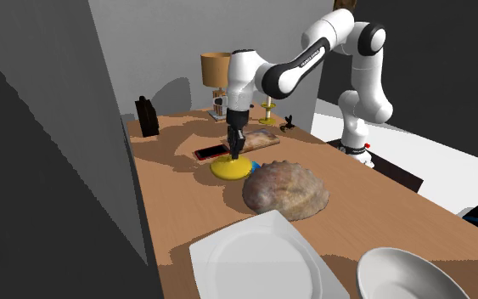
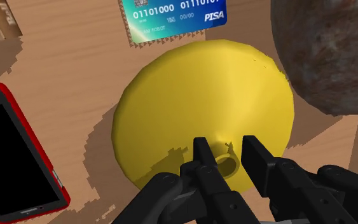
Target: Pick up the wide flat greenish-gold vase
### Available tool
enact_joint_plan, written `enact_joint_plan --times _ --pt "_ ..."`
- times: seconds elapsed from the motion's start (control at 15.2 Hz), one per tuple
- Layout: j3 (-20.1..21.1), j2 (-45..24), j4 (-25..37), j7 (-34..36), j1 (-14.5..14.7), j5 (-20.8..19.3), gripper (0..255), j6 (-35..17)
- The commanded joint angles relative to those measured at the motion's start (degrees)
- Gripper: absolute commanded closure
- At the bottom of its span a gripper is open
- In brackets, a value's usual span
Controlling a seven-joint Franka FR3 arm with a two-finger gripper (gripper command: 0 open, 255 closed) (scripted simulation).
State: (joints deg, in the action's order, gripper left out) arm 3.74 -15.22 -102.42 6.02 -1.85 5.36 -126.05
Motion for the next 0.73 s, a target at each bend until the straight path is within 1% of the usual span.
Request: enact_joint_plan --times 0.0,0.66 --pt "-0.01 0.56 0.76 0.12 -0.01 -0.05 255 1.31" --pt "-0.05 2.36 6.08 0.75 -0.05 -0.28 255 8.4"
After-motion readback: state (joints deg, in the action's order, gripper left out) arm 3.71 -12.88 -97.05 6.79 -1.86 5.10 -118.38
